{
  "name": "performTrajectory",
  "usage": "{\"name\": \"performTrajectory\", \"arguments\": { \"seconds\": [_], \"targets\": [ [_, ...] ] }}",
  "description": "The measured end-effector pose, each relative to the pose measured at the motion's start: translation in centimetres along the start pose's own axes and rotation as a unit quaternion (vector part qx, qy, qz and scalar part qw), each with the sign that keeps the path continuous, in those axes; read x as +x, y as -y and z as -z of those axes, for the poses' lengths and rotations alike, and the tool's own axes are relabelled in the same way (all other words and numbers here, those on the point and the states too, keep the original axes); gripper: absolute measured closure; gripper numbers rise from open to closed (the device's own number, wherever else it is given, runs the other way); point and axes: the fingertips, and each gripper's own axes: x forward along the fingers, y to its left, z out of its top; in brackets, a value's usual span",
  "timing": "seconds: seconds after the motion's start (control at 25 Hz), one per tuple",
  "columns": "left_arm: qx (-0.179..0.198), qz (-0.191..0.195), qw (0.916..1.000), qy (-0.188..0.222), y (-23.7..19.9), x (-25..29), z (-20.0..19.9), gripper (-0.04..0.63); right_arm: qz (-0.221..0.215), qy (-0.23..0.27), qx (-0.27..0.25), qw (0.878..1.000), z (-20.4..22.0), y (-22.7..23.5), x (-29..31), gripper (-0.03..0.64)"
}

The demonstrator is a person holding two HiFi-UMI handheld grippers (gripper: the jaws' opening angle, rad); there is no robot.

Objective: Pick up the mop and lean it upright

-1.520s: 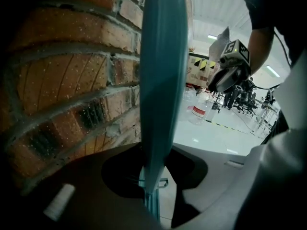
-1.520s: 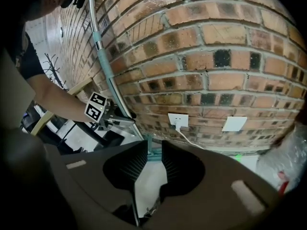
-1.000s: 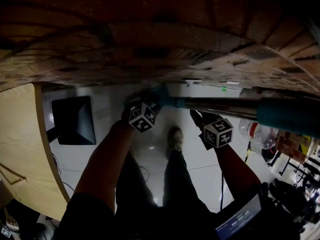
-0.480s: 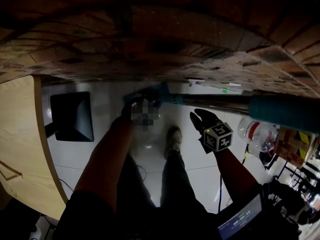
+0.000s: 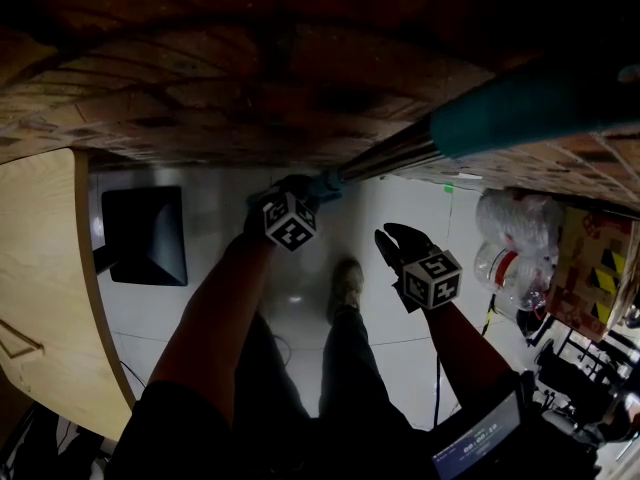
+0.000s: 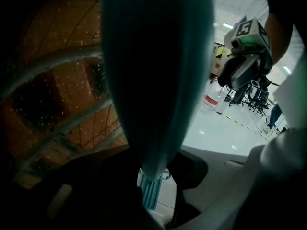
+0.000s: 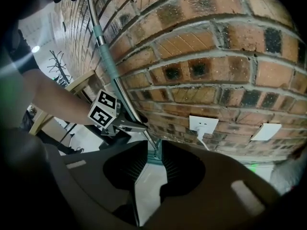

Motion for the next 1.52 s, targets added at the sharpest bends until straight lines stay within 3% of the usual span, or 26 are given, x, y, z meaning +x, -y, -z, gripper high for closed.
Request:
{"name": "performTrajectory", "arguments": {
  "seconds": [0.24,0.88,1.12,1.32,1.52],
  "targets": [
    [-0.033,0.000,0.9994,-0.013,-0.3,0.0,0.6,0.450,0.001,-0.001,-0.001,1.000,0.3,-0.2,-0.2,0.514],
    [-0.066,-0.001,0.9977,-0.014,-0.9,-2.2,1.4,0.347,0.002,0.008,-0.006,1.000,-0.8,-1.0,-0.9,0.514],
    [-0.113,-0.021,0.9932,0.022,-1.0,-6.7,1.6,0.347,0.007,0.026,-0.014,1.000,-3.1,-1.7,-2.9,0.514],
    [-0.170,-0.060,0.9808,0.075,-1.5,-14.3,-0.8,0.348,0.014,0.050,-0.018,0.998,-6.7,-2.9,-6.8,0.515],
    [-0.168,-0.087,0.9705,0.150,-2.4,-23.0,-6.5,0.390,0.016,0.094,-0.038,0.995,-12.4,-4.5,-11.7,0.520]
  ]
}}
